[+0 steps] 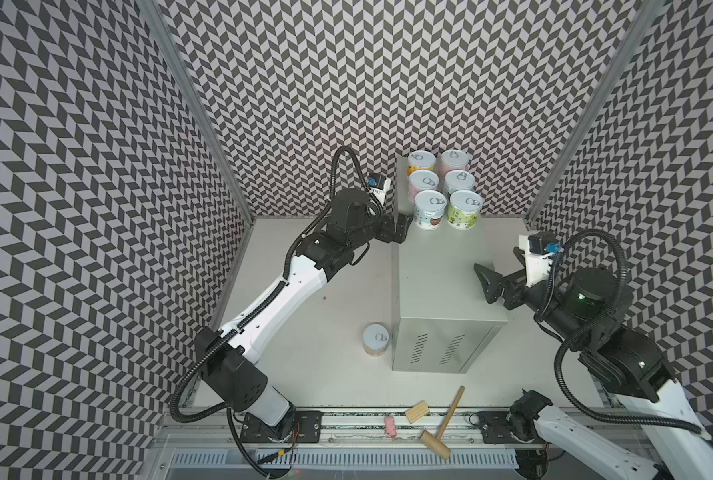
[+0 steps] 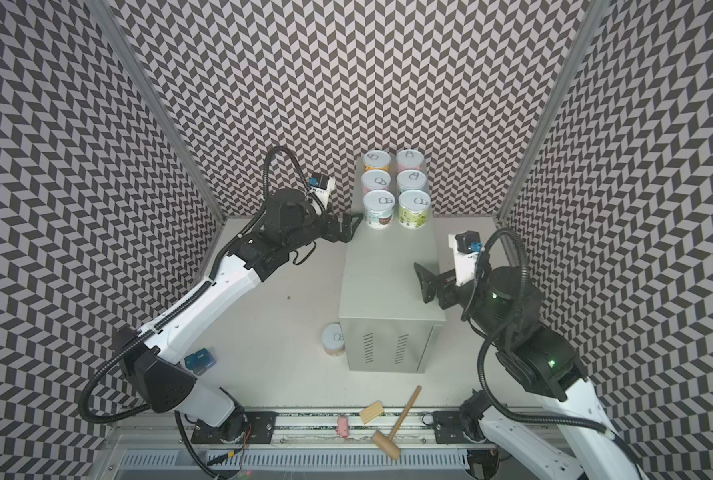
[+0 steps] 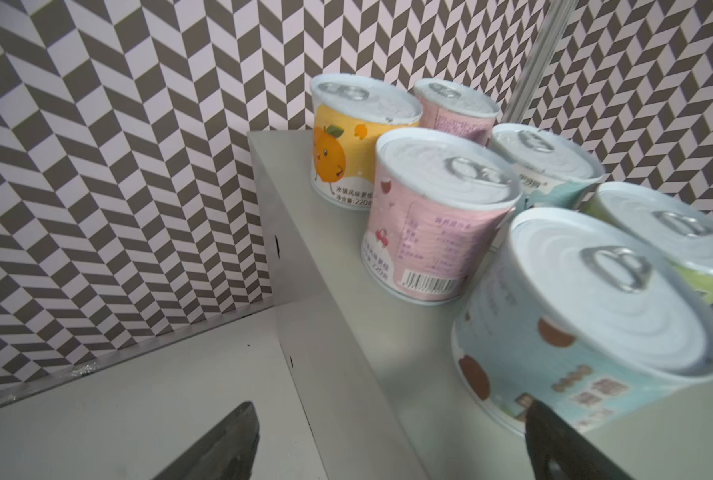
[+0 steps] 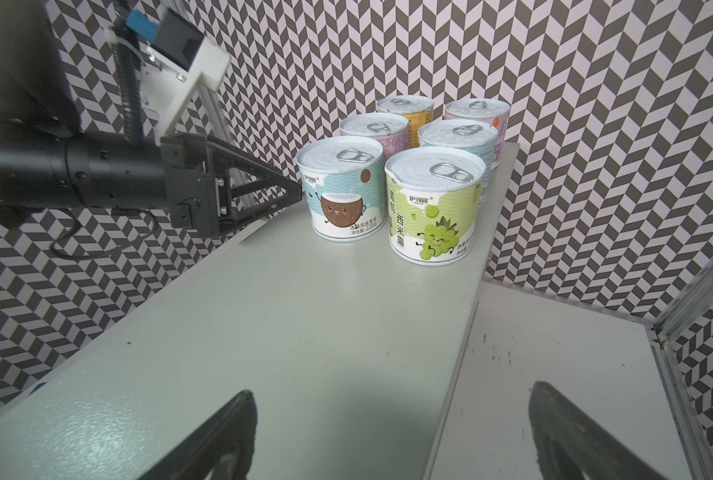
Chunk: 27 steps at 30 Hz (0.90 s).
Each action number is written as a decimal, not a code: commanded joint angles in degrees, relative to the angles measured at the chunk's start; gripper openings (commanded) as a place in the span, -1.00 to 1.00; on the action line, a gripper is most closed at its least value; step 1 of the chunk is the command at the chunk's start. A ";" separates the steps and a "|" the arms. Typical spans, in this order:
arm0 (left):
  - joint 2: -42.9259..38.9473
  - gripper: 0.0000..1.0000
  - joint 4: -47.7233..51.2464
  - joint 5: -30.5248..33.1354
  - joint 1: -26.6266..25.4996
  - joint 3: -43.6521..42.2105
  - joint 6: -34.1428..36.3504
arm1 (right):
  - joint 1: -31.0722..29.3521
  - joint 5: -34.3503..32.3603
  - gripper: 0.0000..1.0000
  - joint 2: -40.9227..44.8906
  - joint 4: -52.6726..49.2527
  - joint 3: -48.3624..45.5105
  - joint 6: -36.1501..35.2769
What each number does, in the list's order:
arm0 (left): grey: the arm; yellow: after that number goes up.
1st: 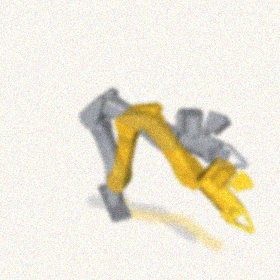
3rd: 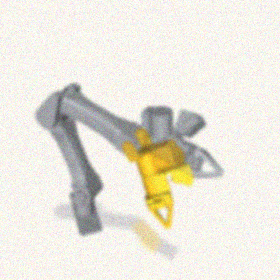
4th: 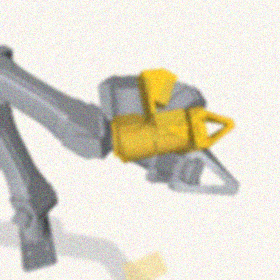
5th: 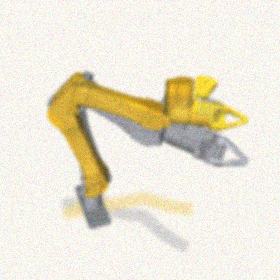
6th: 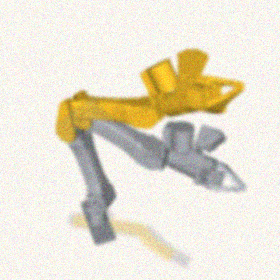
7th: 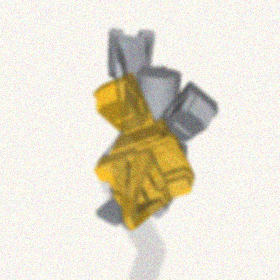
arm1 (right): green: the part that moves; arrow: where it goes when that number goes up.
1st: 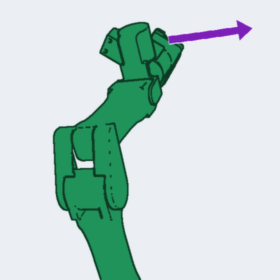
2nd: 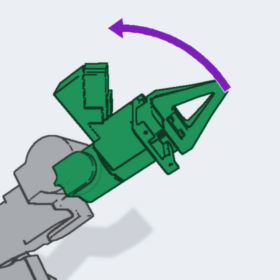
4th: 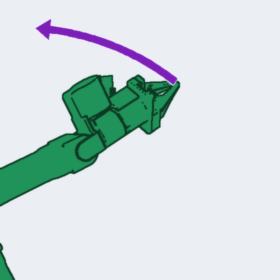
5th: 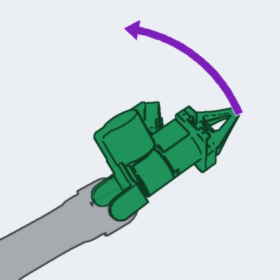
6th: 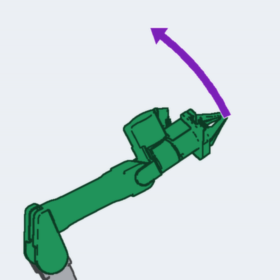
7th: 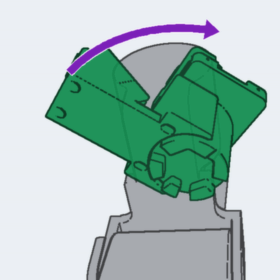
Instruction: Place and organize the canned foods onto the counter
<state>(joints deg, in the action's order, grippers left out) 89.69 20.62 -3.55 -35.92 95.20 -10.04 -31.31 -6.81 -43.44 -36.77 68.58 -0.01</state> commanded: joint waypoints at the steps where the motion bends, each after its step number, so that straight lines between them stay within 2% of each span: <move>1: 0.77 0.99 4.50 1.98 -1.23 3.76 1.32 | 0.20 0.28 0.98 0.99 3.12 -0.46 0.54; 6: 0.99 1.00 6.22 5.29 -1.57 7.30 0.55 | 0.20 -0.18 0.99 1.19 2.67 -0.29 0.46; 9: 1.55 1.00 6.52 4.71 -1.65 9.42 0.79 | 0.20 -0.22 0.99 1.26 2.74 -0.20 0.39; 14: 4.75 1.00 9.17 4.39 -2.07 15.17 1.47 | 0.20 -0.22 0.99 1.48 2.79 -0.39 0.46; 27: 12.32 0.99 15.53 10.13 -2.62 24.57 0.73 | 0.20 -0.60 0.99 1.81 2.32 -0.44 0.32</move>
<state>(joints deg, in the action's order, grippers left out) 101.38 32.27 4.27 -37.93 118.10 -9.08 -31.31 -6.98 -42.30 -36.82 68.40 0.10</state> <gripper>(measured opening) 0.998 0.992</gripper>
